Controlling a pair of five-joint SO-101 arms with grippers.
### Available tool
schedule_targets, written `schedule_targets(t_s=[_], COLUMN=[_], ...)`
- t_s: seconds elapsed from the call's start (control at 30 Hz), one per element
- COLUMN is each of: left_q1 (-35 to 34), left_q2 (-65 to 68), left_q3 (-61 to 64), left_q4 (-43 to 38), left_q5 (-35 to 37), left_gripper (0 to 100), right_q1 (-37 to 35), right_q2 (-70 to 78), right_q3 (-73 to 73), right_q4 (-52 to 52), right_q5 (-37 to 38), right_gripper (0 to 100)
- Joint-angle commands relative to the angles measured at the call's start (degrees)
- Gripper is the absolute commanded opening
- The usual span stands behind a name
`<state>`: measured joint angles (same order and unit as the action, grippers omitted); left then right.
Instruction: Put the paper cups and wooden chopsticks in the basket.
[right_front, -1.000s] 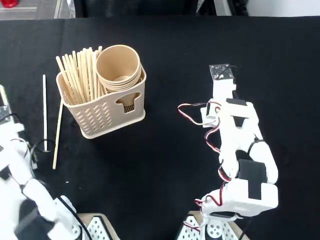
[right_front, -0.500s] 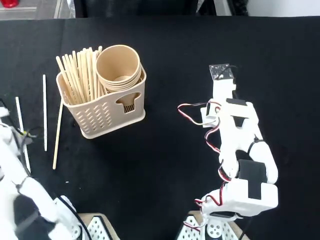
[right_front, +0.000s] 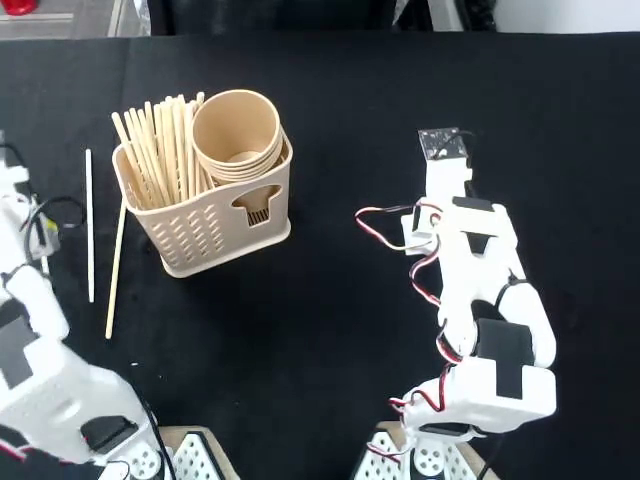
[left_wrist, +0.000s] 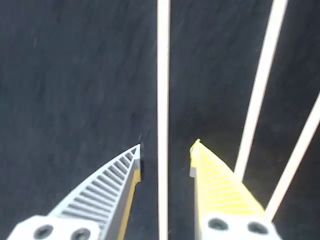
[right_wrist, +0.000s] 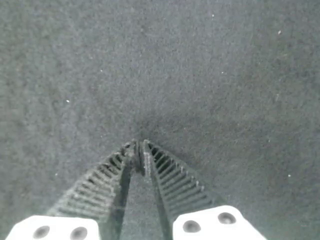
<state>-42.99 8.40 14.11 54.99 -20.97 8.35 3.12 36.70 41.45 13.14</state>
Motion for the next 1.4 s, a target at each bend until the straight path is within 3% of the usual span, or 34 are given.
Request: schedule_targets(t_s=[0.0, 0.27, 0.63, 0.8, 1.03, 1.2, 1.37], left_q1=[1.80, 1.98, 1.98, 1.89, 2.42, 2.24, 2.68], left_q2=[1.85, 16.18, 41.23, 51.87, 58.73, 55.12, 42.20], left_q3=[-7.87, -22.11, -55.96, -70.81, -94.29, -95.78, -76.88], left_q4=[-0.70, 2.02, 21.89, 31.12, 46.24, 46.15, 46.15], left_q5=[4.48, 5.54, 5.54, 6.07, 7.38, 11.16, 13.54], left_gripper=[16, 16, 15, 2, 3, 3, 3], right_q1=[0.53, 0.53, 0.53, 0.53, 0.53, 0.53, 0.53], right_q2=[-0.57, -0.57, -0.57, -0.57, -0.57, -0.66, -0.57], right_q3=[-0.31, -0.31, -0.31, -0.31, -0.31, -0.31, -0.31], right_q4=[-0.53, -0.53, -0.53, -0.53, -0.53, -0.70, -0.70], right_q5=[0.53, 0.53, 0.53, 0.53, 0.53, 0.53, 0.53], right_gripper=[1.3, 1.3, 1.3, 1.3, 1.3, 1.3, 1.3])
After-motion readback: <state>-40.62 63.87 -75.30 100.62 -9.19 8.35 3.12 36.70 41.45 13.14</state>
